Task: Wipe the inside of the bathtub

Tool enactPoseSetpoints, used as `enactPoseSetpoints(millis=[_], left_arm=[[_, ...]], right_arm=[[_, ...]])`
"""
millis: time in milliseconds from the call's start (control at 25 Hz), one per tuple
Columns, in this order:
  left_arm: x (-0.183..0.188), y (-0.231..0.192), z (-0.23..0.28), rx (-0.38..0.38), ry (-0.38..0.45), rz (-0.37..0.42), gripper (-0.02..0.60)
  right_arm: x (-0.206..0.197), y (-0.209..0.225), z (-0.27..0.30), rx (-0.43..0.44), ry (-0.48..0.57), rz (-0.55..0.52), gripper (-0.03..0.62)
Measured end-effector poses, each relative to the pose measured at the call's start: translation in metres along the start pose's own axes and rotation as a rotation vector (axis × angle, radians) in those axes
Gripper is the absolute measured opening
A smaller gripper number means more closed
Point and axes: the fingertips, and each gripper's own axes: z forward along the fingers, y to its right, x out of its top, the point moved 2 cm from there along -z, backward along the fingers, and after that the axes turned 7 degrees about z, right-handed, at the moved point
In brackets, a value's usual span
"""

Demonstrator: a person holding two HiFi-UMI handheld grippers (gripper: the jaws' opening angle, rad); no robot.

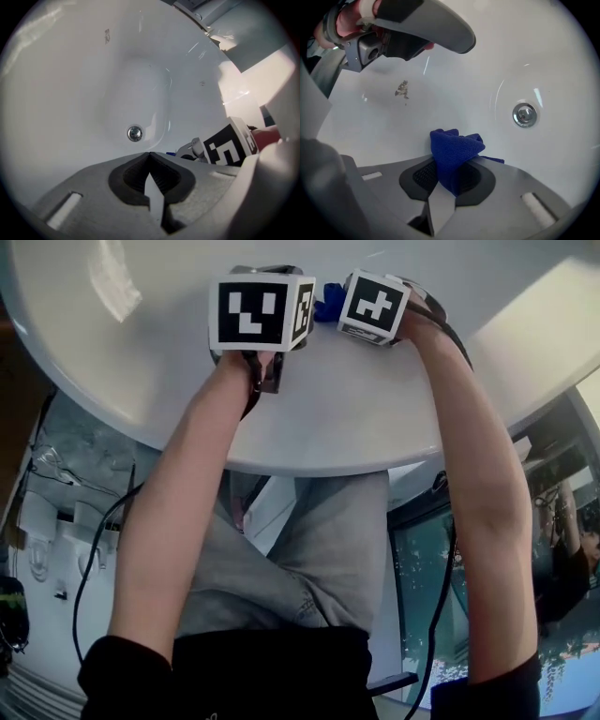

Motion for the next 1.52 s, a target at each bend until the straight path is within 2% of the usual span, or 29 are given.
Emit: enactPoseSetpoints(millis=[320,520,640,720,1000,1120,1360,1520], left_arm=[[-0.011,0.019,-0.031,-0.014,-0.008,0.008,0.003],[-0.022,0.026,-0.049,0.001,-0.024,0.032,0.003],[-0.033,0.030,-0.057,0.002,-0.027,0.014,0.003],[-0.038,0.032,-0.065,0.003,-0.029,0.011,0.003],[-0.030,0.045,-0.099,-0.002,0.024,0.029,0.003],[-0.035,0.047,-0.110,-0.004,0.031,-0.003,0.003],[-0.030,0.042,-0.128,0.010,0.042,-0.029,0.003],[-0.023,0.065,-0.139,-0.004,0.045,0.011,0.003]], right_arm=[[-0.003,-0.045,-0.015,0.004,0.031,-0.003,0.077],[0.003,-0.075,-0.034,0.000,0.083,-0.050,0.072],[-0.001,-0.099,-0.039,0.046,0.103,-0.012,0.067],[-0.003,-0.107,-0.045,0.043,0.117,0.009,0.066],[-0.008,-0.142,-0.073,0.035,0.078,-0.062,0.067],[-0.018,-0.166,-0.080,0.049,0.058,-0.098,0.066],[-0.022,-0.196,-0.102,0.079,0.075,-0.097,0.067],[-0.031,-0.209,-0.112,0.074,0.075,-0.091,0.068]])
